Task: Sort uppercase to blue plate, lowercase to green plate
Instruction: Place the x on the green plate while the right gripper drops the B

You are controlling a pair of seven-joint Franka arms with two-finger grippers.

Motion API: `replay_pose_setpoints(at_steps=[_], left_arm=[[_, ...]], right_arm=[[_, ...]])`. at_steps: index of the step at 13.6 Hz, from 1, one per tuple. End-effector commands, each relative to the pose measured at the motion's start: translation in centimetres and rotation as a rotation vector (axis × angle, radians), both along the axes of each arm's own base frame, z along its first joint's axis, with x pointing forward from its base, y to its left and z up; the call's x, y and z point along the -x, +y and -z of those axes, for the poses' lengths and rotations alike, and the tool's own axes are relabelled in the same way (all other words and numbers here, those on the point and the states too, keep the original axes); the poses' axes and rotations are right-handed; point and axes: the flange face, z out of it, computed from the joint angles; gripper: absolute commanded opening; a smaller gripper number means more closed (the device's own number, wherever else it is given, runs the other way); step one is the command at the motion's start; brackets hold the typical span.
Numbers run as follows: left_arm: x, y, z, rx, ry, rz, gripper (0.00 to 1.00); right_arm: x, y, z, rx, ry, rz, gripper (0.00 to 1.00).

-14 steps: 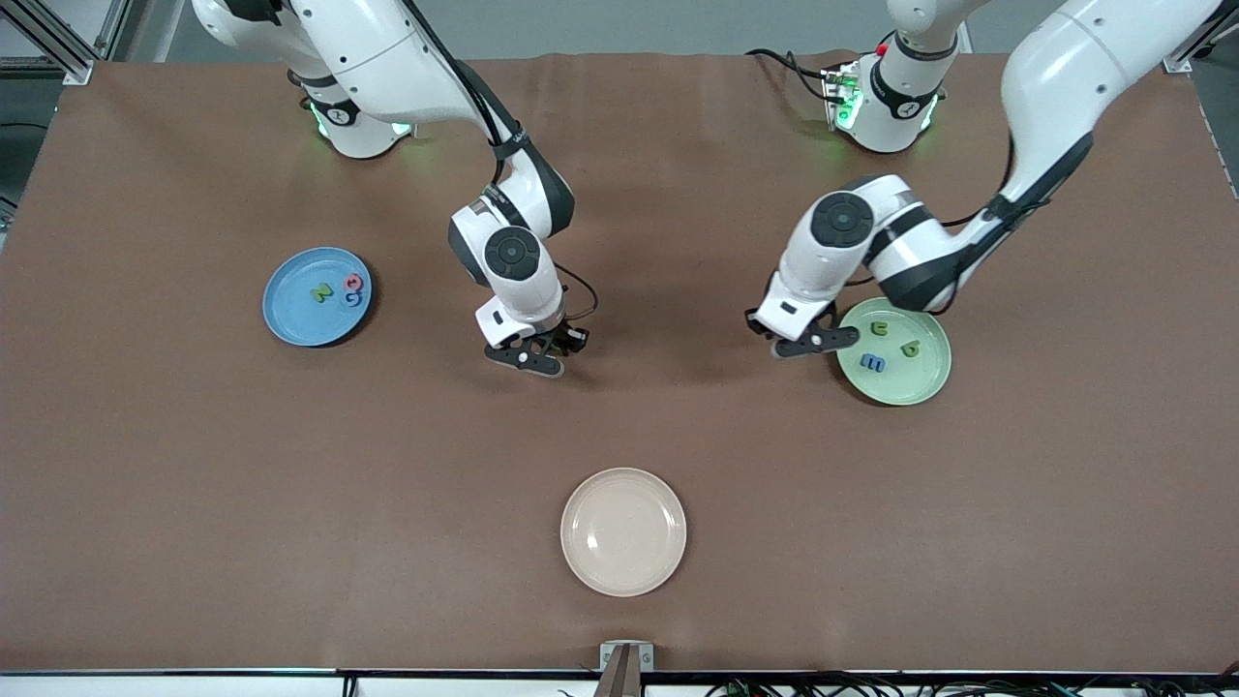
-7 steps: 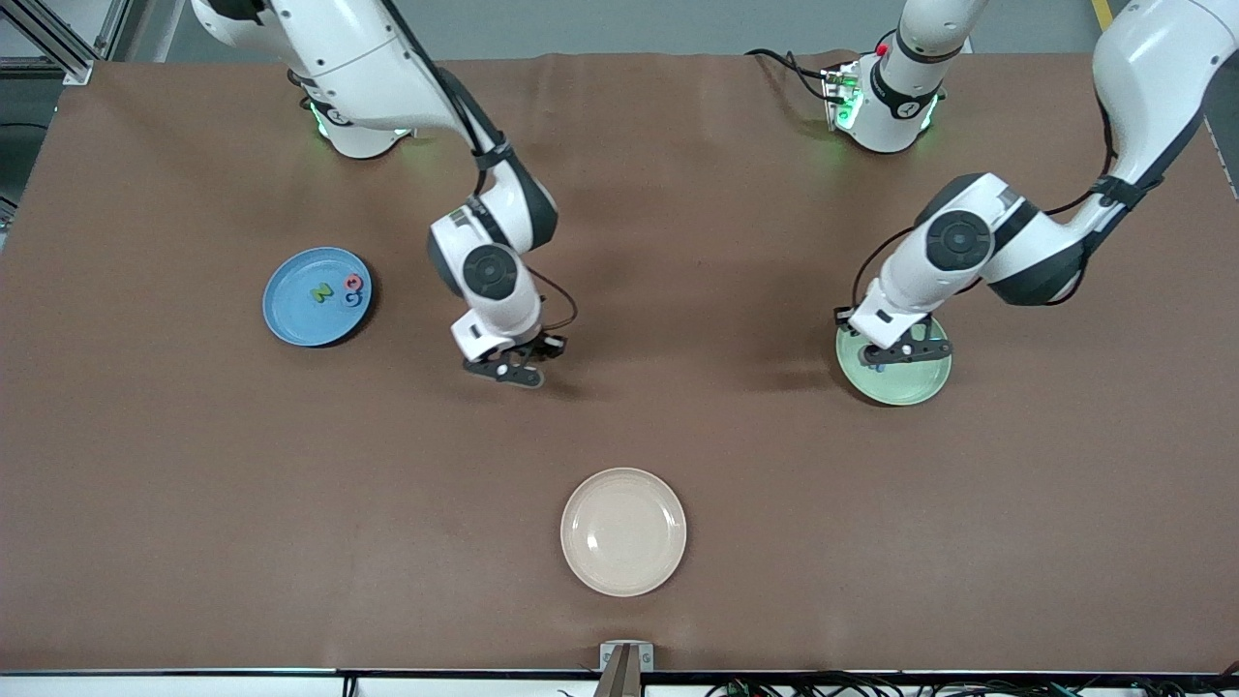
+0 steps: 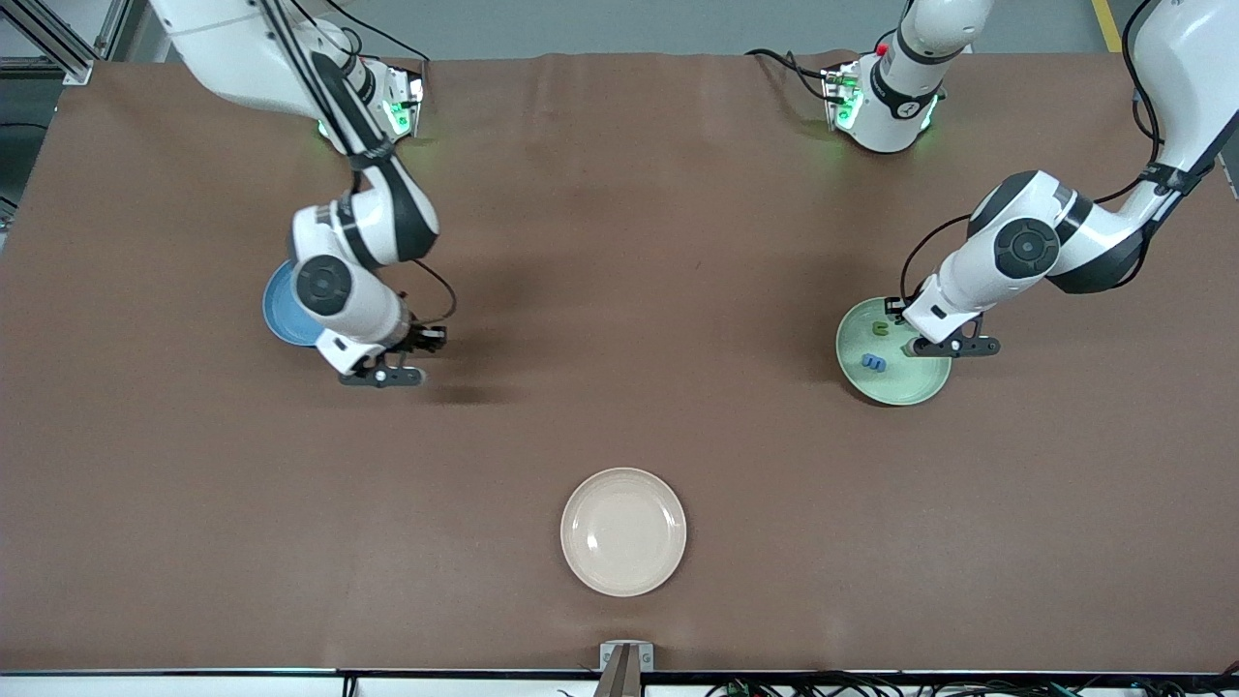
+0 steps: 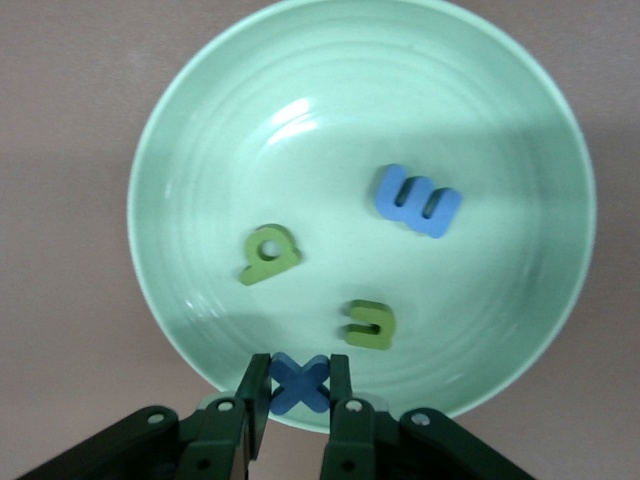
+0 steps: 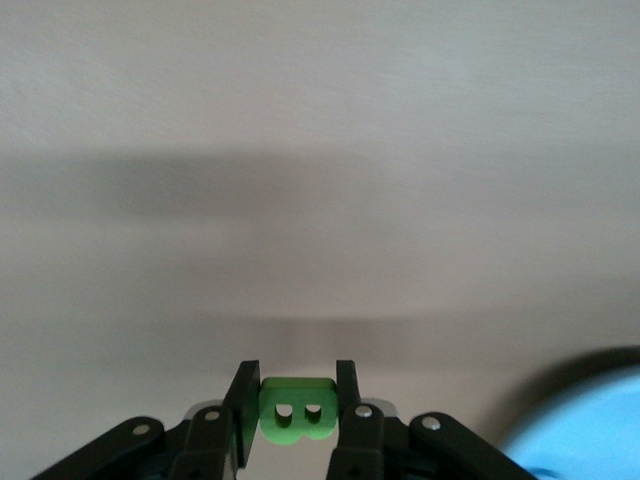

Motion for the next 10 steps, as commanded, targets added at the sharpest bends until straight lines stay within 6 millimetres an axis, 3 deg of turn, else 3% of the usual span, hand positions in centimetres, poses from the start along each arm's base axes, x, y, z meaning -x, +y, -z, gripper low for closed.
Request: replay_pose_setpoints(at_steps=[1,3,7,8,9,10], left_arm=[[0.3,0.7,0.4,-0.009,-0.015,0.029,0.12],[0.3,0.7,0.6,0.0,-0.015,0.03,0.13],[-0.1,0.5,1.1,0.037,-0.038,0.024,0.14],[-0.1,0.7,1.3,0.037,-0.035,0.02,0.14],[0.0,0.5,1.6,0.042,-0.031,0.022,0.14],[0.0,0.9,2.0,0.031,-0.031,0.028,0.14]], right_arm=[[2.9,-7.5,-2.3,-0.044,0.0,-0.076,0.01],[4.8,-11.1,-1.8,-0.057,0.027,-0.083,0.02],[7.4,-15.1,-0.8,-0.073,0.163,-0.008,0.05],[7.6,-15.3,-0.9,-0.076,0.18,-0.002,0.36],[7.6,-15.5,-0.9,-0.076,0.186,0.003,0.99],[7.5,-15.7,-1.1,-0.078,0.183,0.005,1.0]])
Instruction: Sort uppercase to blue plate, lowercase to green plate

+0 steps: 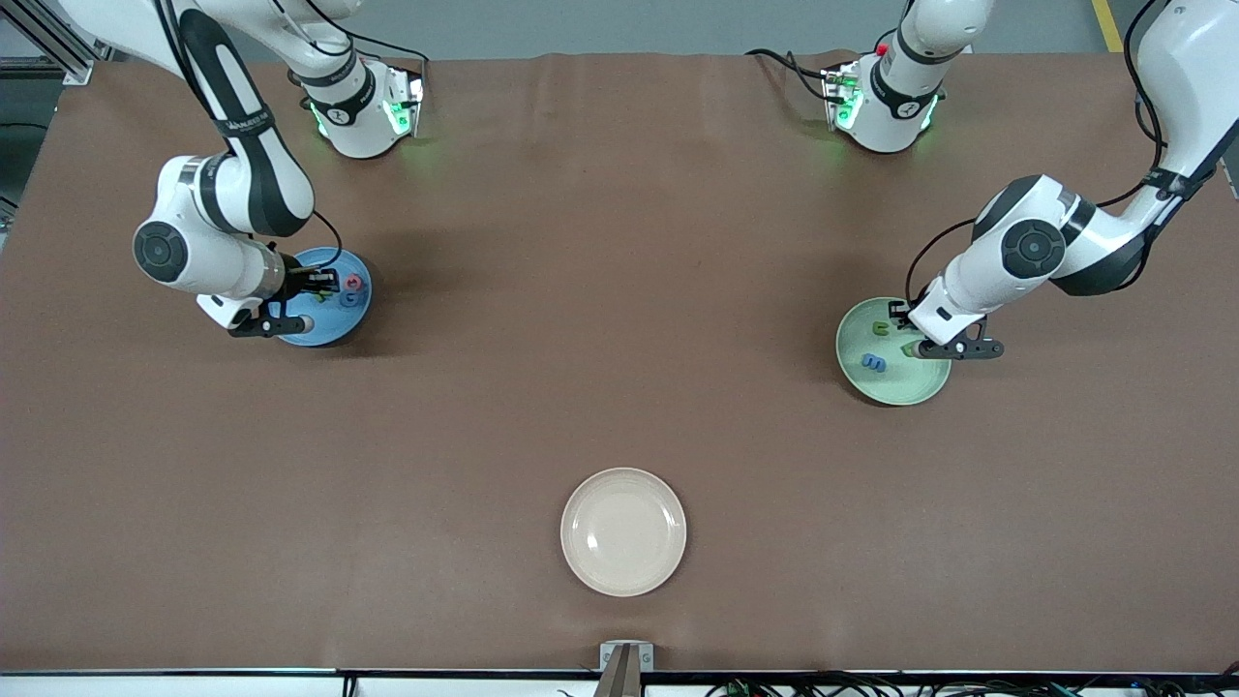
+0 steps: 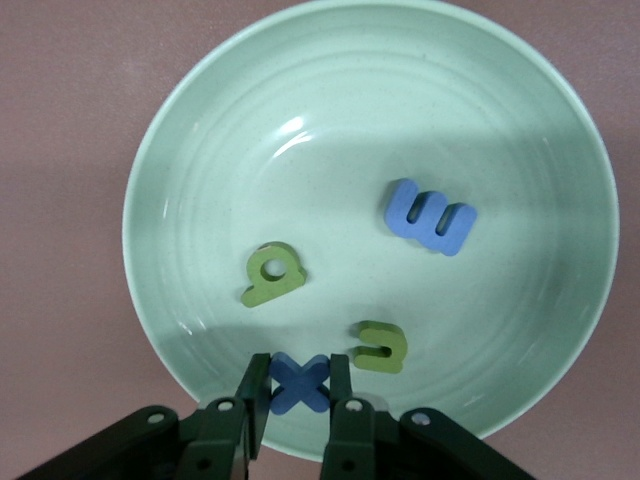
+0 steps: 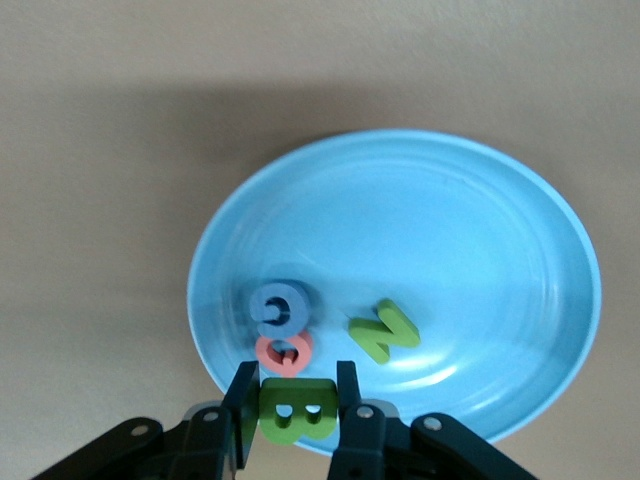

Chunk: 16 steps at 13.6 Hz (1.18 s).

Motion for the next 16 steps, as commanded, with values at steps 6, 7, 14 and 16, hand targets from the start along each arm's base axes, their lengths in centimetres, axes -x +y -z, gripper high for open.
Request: replay_pose_setpoints(at_steps=[6,7,14,16], left_arm=[[0.0,0.2,0.6,-0.016,-0.017,0.033,0.66],[-0.1,0.1,0.4,-0.019,-0.021,0.034,0.72],[-1.4,-0.3,-1.2,-0.011,-0.056,0.026,0.99],[-1.8,-0.1,-1.4,-0.011,-0.062,0.021,0.99]], right_arm=[[-1.8,-0.2,-4.8,-0.017,-0.003,-0.006,1.0],[-3.0,-0.3,-6.6,-0.018,-0.004,-0.011,1.0],[-10.5,-1.0,-21.2,0.028,-0.095,-0.039,1.0],[-11.6,-1.5,-25.0,0.033,-0.127,-0.034,1.0]])
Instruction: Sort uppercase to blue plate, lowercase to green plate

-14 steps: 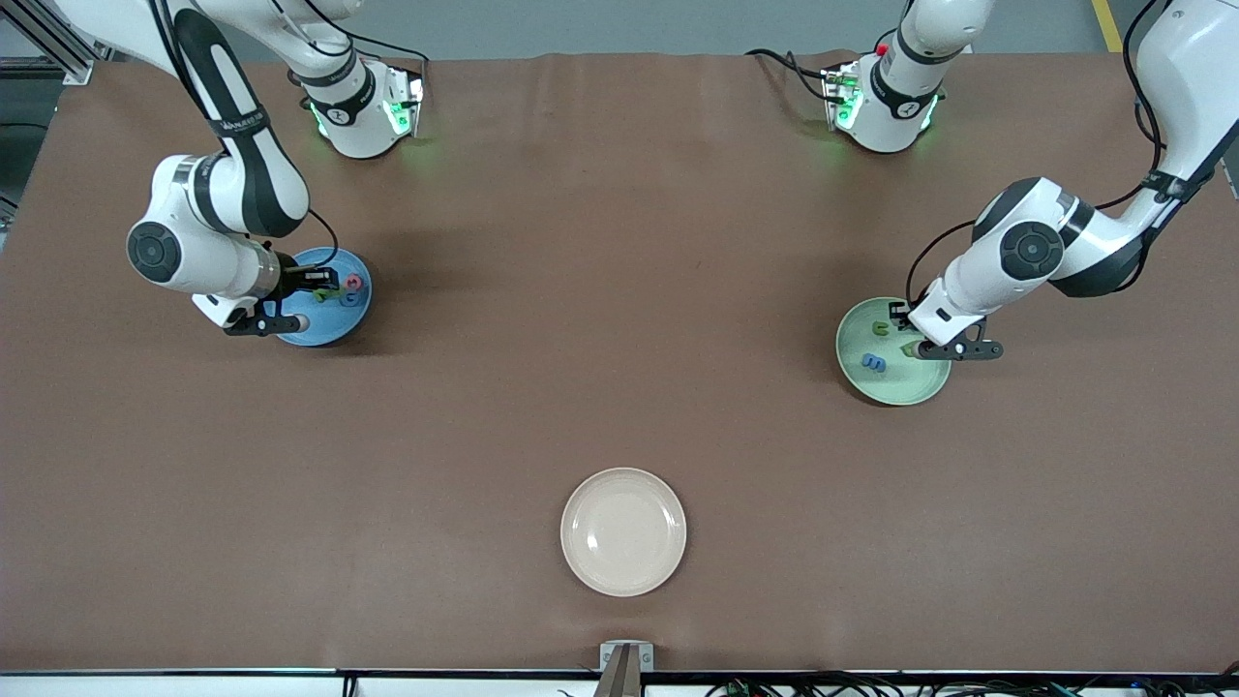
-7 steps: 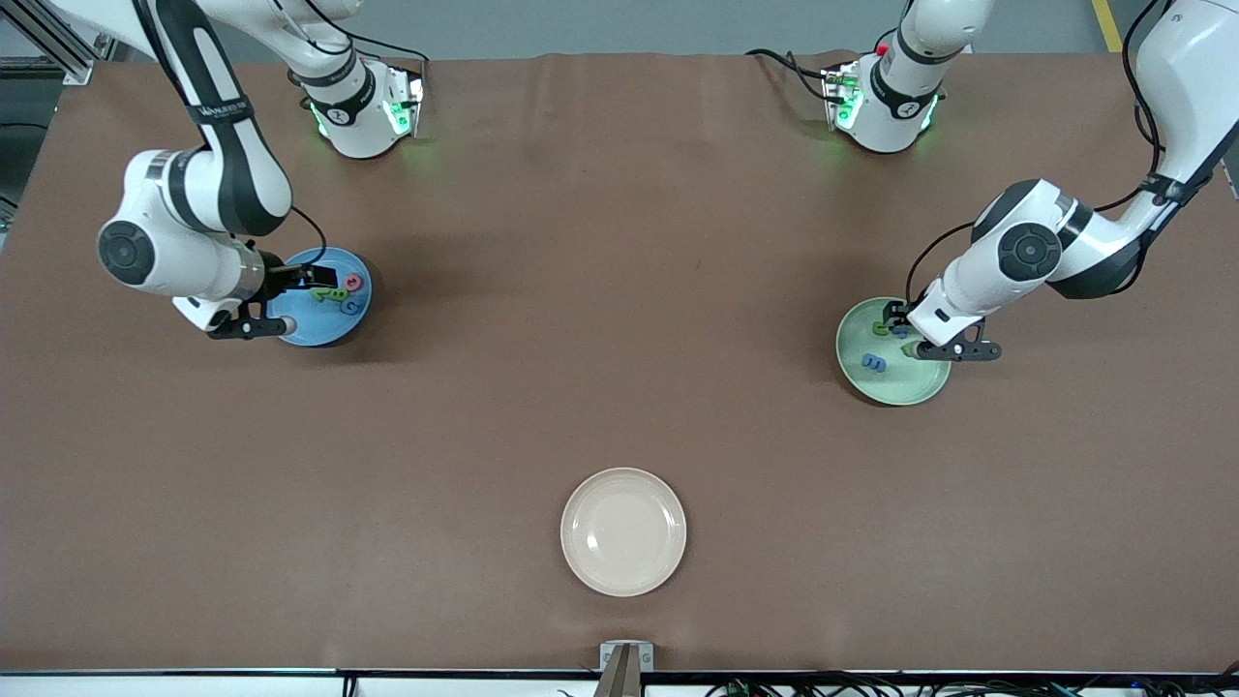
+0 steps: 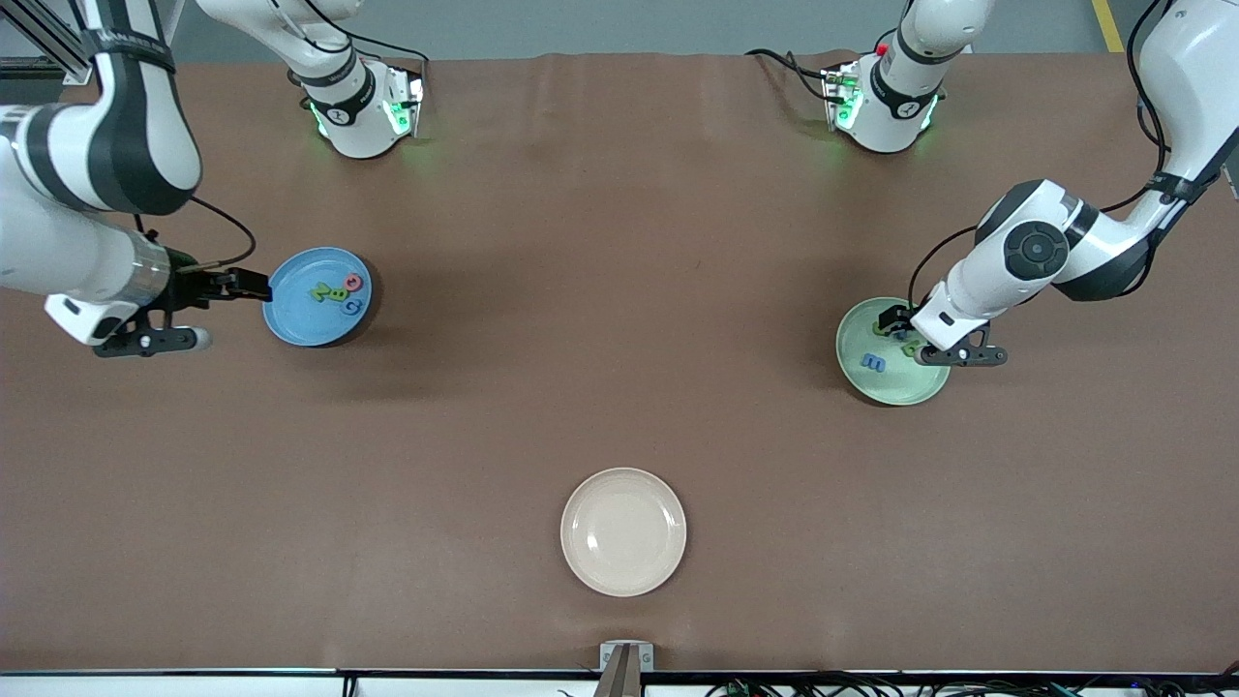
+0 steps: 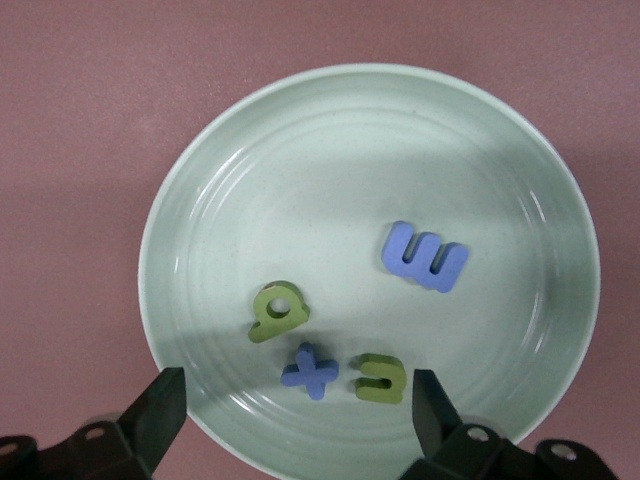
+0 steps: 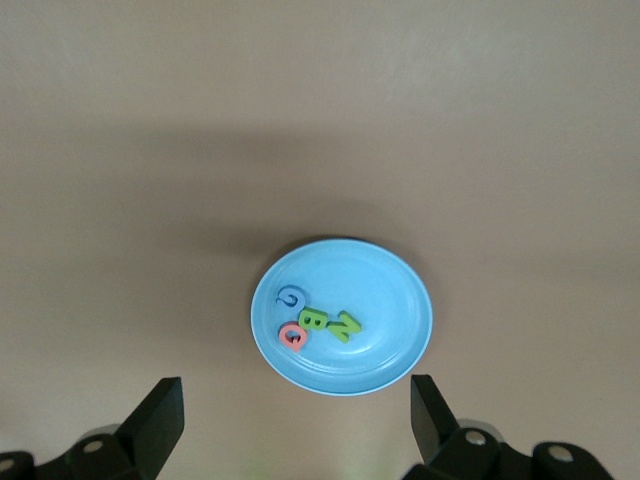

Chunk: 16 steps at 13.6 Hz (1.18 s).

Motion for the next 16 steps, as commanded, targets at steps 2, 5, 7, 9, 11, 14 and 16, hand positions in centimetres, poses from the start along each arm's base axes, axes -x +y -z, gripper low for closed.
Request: replay_pose_setpoints(at_steps=[2,5,7,9,11,14,16], left_arm=[[-0.4,0.0,-0.6,-0.008,-0.019,0.001,0.99],[-0.7,0.2,-0.7,-0.003,-0.023,-0.001,0.99],[-1.0,-0.8,-1.2,0.005,-0.022,0.005,0.99],[-1.6,-0.6,-2.5,0.043,0.009,-0.019,0.99],[-1.6,-0.3,-4.1,0.077,0.032,0.009,0.99],[-1.3,-0.2,-6.4,0.115,0.025,0.051,0.99],[-0.7,0.0,-7.5,0.128,0.022,0.076,0.99]], right_arm=[[-1.7,-1.8,-6.7,0.033,-0.029,0.016,1.0],[-3.4,-3.5,-8.0,0.036,-0.053,0.043,1.0],[-4.6,-3.7,-9.1,0.041,-0.082,0.047,1.0],[-4.5,-4.1,-9.2,0.04,-0.084,0.046,1.0],[-5.0,-3.4,-10.0,0.044,-0.106,0.038,1.0],[-5.6,-2.8,-12.7,0.034,-0.161,0.026,1.0],[-5.6,-2.1,-14.1,0.031,-0.187,0.018,1.0]])
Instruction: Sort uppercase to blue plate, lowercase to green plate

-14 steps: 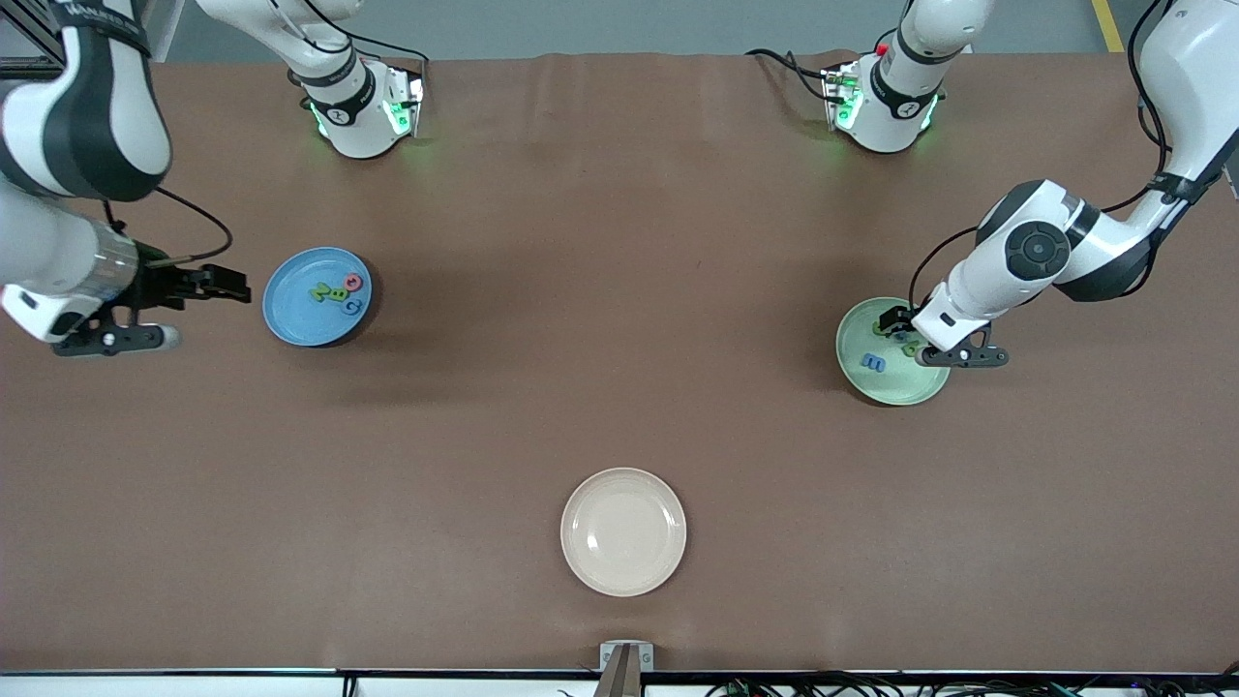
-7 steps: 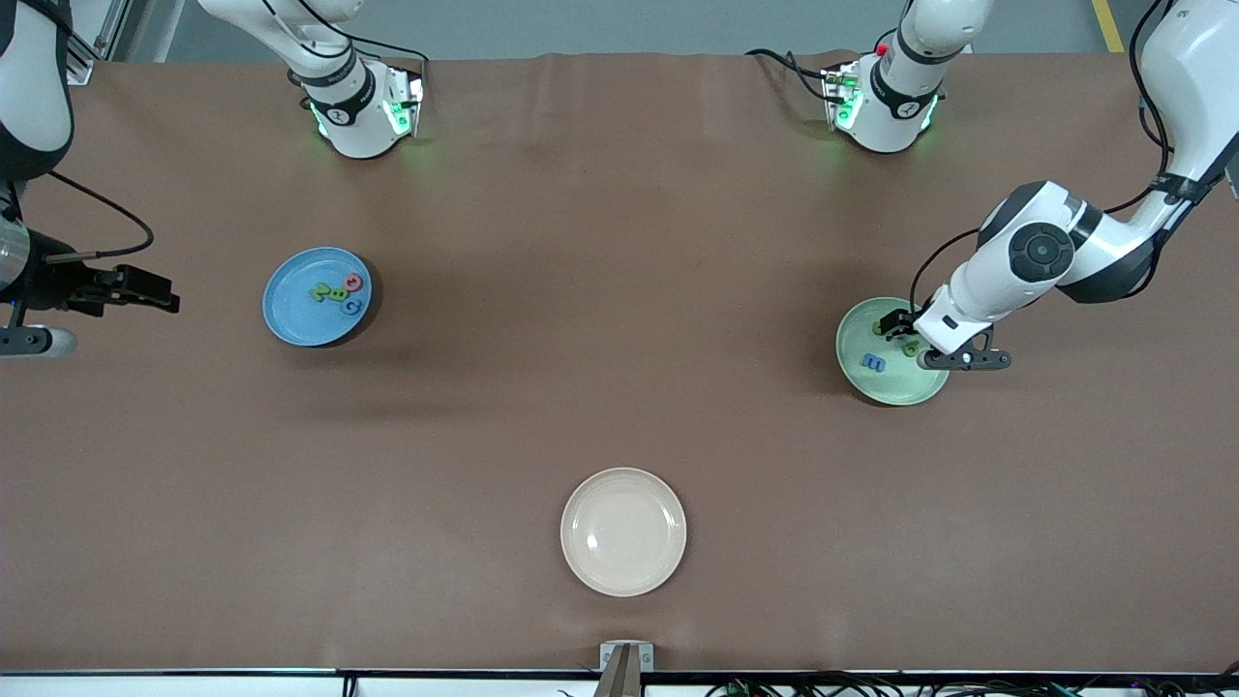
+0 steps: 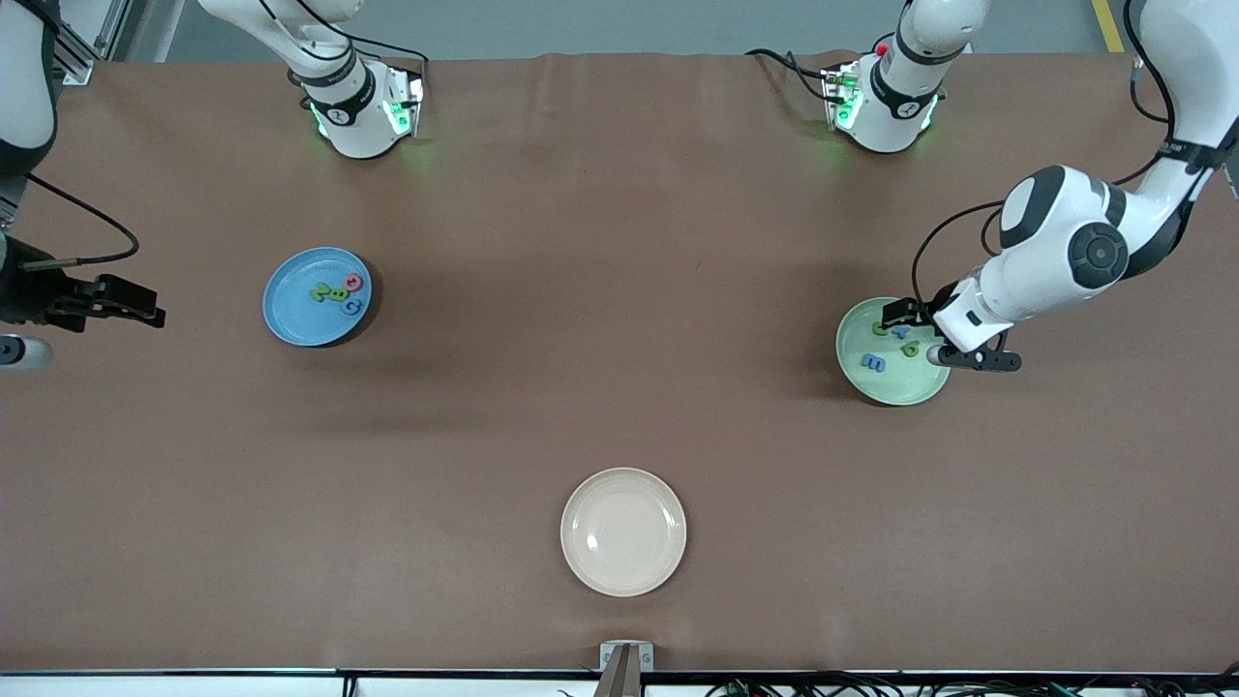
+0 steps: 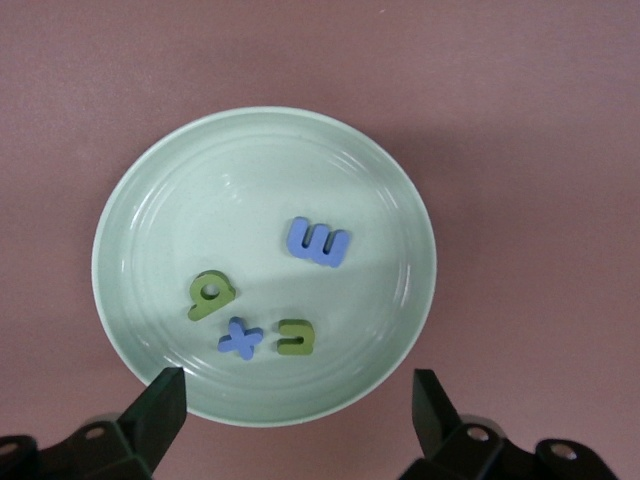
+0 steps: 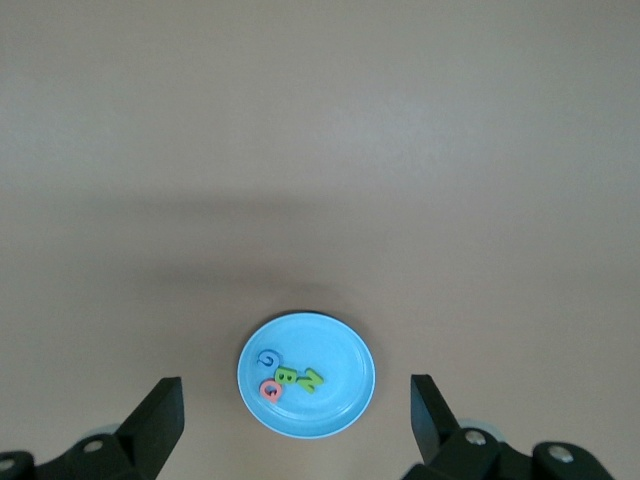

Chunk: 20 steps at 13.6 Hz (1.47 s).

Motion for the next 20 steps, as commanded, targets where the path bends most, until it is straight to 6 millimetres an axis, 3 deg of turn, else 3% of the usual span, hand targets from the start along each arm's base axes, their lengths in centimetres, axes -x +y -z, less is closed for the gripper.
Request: replay_pose_setpoints(at_steps=[1,2,4,7,9,10,12,14,18,20], left_arm=[[1.7,0.3,-2.1,-0.076,-0.041,0.043,0.99],[2.1,0.5,-2.3,-0.079,-0.044,0.057,0.99],[2.4,1.0,-2.7,-0.08,-0.049,0.041,0.99],[2.1,1.2,-3.2,-0.087,-0.053,0.026,0.99],[0.8,3.0,-5.1,-0.09,-0.05,-0.008,0.99],[0.2,3.6,-6.7,-0.089,-0.018,-0.015,0.99],[-1.8,4.0,-11.9,-0.083,0.016,-0.011,0.99],[-3.4,6.0,-17.4,-0.081,0.002,-0.04,0.99],[-4.7,6.2,-28.2,-0.088,-0.058,-0.105,0.99],[-4.5,5.9,-31.0,-0.092,-0.063,-0.134,0.99]], right_arm=[[0.2,0.8,-1.9,0.001,0.006,-0.023,1.0],[1.1,0.9,-2.0,0.0,0.061,-0.022,1.0],[1.9,1.2,-4.3,-0.001,0.08,-0.029,1.0],[2.4,1.6,-4.6,0.001,0.095,-0.033,1.0],[2.6,1.4,-4.0,-0.005,0.121,-0.027,1.0],[2.8,1.8,-3.9,-0.006,0.127,-0.035,1.0],[2.8,2.8,-3.9,-0.001,0.126,-0.053,1.0],[2.9,2.8,-3.6,-0.001,0.126,-0.05,1.0],[3.5,3.6,-3.9,0.005,0.097,-0.066,1.0],[3.5,3.4,-4.2,0.005,0.09,-0.065,1.0]])
